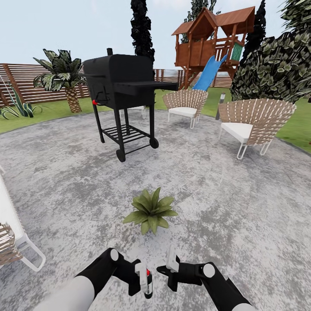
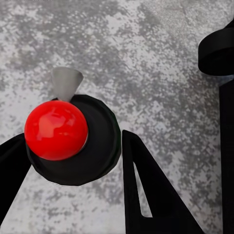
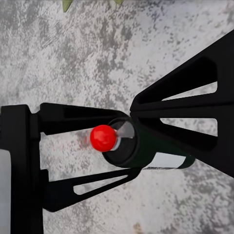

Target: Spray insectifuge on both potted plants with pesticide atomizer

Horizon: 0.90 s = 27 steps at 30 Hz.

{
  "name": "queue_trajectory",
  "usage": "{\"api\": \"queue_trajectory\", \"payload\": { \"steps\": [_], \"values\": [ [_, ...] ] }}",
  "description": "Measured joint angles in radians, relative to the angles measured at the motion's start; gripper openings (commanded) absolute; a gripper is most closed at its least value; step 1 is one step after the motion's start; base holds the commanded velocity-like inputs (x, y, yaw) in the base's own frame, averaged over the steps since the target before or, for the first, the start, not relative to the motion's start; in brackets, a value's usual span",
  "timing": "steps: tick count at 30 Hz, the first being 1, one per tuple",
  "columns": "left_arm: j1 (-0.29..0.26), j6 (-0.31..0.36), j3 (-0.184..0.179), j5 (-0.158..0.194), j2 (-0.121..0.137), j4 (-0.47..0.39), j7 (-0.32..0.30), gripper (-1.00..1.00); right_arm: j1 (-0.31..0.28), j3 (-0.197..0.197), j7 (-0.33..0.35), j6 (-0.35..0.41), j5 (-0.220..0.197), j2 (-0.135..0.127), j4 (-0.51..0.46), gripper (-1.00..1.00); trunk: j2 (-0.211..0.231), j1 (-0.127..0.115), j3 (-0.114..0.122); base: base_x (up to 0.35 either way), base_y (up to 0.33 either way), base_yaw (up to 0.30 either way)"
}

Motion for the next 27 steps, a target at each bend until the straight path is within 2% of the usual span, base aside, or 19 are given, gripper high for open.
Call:
{"api": "queue_trajectory", "payload": {
  "steps": [27],
  "values": [
    [-0.001, -0.008, 0.006, 0.014, -0.028, 0.000, 0.004, -1.00, 0.000, 0.000, 0.000, 0.000, 0.000, 0.007, 0.000, -1.00, 0.000, 0.000, 0.000, 0.000, 0.000, 0.000]
  ]
}}
